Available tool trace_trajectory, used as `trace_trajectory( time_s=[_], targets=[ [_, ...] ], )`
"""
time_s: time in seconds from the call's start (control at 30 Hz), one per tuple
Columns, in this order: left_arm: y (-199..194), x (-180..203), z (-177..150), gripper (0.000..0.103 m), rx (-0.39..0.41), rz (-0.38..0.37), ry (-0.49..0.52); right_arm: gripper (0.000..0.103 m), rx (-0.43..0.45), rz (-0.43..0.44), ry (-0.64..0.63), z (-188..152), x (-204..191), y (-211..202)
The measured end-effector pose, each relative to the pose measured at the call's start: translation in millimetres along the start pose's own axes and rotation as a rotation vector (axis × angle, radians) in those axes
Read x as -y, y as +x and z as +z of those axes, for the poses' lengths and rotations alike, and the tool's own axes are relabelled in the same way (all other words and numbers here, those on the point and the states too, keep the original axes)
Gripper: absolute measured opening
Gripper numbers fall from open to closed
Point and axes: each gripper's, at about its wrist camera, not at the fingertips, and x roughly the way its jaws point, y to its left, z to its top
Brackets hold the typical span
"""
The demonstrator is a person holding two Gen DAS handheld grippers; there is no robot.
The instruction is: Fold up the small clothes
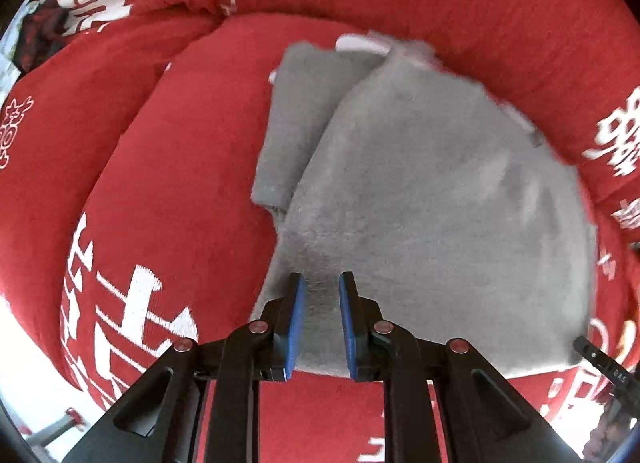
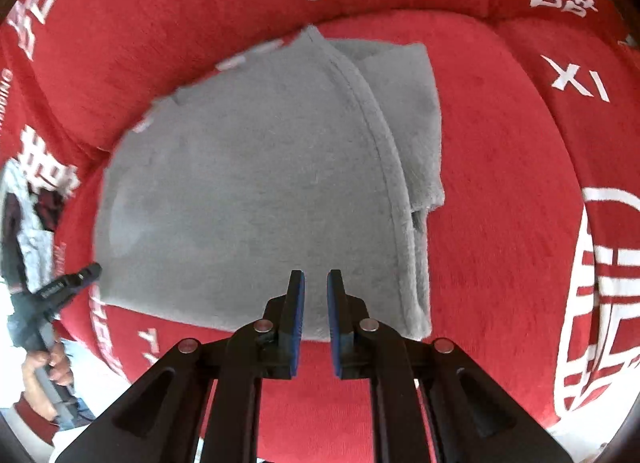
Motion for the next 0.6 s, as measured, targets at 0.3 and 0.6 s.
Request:
trace_trajectory(
  time_s=[0.3, 0.6],
  targets=[
    [-9, 9, 7, 0.020, -0.027, 0.031, 0.037, 0.009, -0.036, -0.008, -0.006, -7, 22, -1],
    [-5, 53, 101, 0.020, 0.100, 0.027, 0.077, 0.009, 0.112, 0.013, -0.045, 68, 15, -19]
  ],
)
